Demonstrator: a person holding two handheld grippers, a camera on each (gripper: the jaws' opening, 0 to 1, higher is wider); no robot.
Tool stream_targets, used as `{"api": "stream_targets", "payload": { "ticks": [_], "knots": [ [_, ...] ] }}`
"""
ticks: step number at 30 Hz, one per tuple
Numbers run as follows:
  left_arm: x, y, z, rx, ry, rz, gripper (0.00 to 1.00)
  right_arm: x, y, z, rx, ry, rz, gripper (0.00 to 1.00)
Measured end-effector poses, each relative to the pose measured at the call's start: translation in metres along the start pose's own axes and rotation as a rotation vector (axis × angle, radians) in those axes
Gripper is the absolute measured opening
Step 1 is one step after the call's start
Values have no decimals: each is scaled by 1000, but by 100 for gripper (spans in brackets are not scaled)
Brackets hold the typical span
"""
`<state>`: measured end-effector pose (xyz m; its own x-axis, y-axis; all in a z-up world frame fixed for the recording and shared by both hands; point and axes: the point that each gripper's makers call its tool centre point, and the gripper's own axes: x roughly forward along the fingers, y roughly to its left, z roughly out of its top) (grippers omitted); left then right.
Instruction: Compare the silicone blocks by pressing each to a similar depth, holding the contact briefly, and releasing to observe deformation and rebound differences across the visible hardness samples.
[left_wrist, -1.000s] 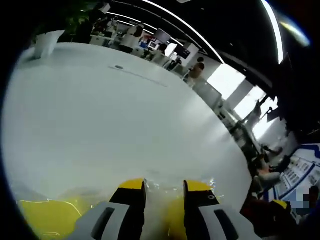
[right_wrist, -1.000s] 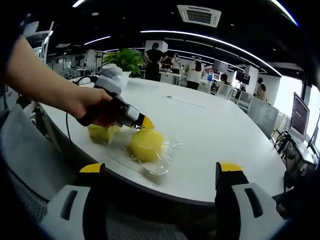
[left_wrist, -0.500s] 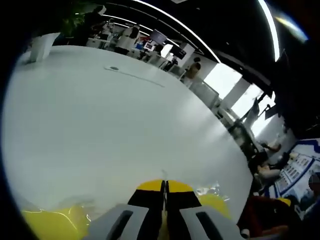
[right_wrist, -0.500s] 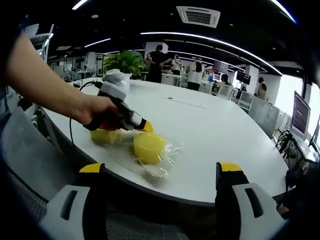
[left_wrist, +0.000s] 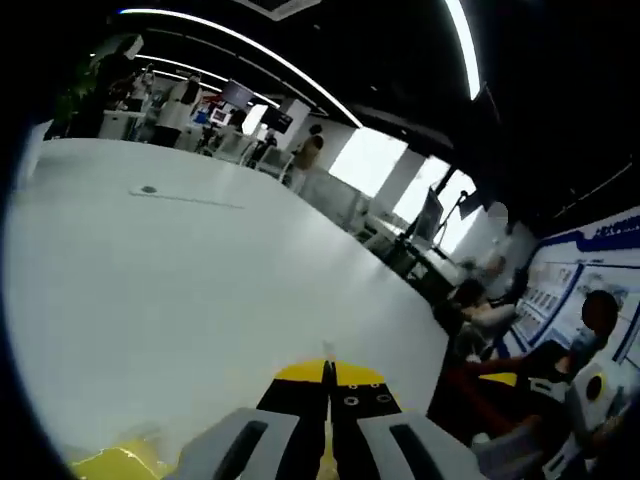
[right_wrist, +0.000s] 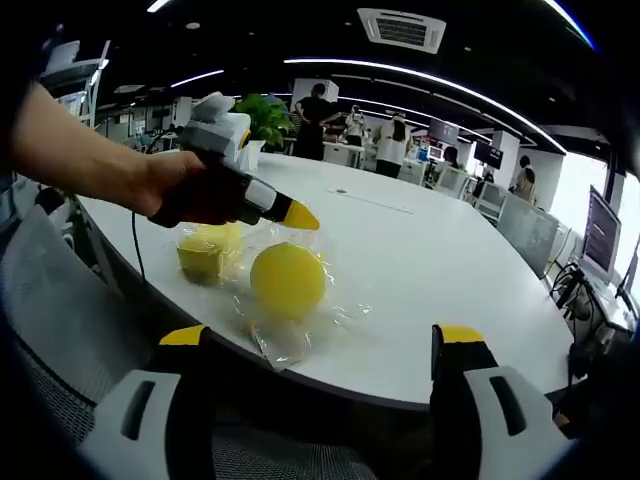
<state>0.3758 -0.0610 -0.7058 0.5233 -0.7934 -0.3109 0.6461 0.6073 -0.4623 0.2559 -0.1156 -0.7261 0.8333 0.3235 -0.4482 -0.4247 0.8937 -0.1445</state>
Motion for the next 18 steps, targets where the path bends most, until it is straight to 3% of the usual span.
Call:
{"api": "stream_targets", "payload": {
  "ticks": [5,7,11,18],
  "knots": [
    [-9,-27,7,46,-15,-66,0,0,1,-3,-5,17,-1,84],
    [-11,-34,8,22,-11,-104,0,0,0,-4,-12,22,-10,84],
    [-15,-40,11,30,1,-116,0,-1,-1,-1,-9,10,-18,85],
    [-33,-61,28,37,-53,-168,0,0,0,0,-8,8,-10,85]
  ]
}}
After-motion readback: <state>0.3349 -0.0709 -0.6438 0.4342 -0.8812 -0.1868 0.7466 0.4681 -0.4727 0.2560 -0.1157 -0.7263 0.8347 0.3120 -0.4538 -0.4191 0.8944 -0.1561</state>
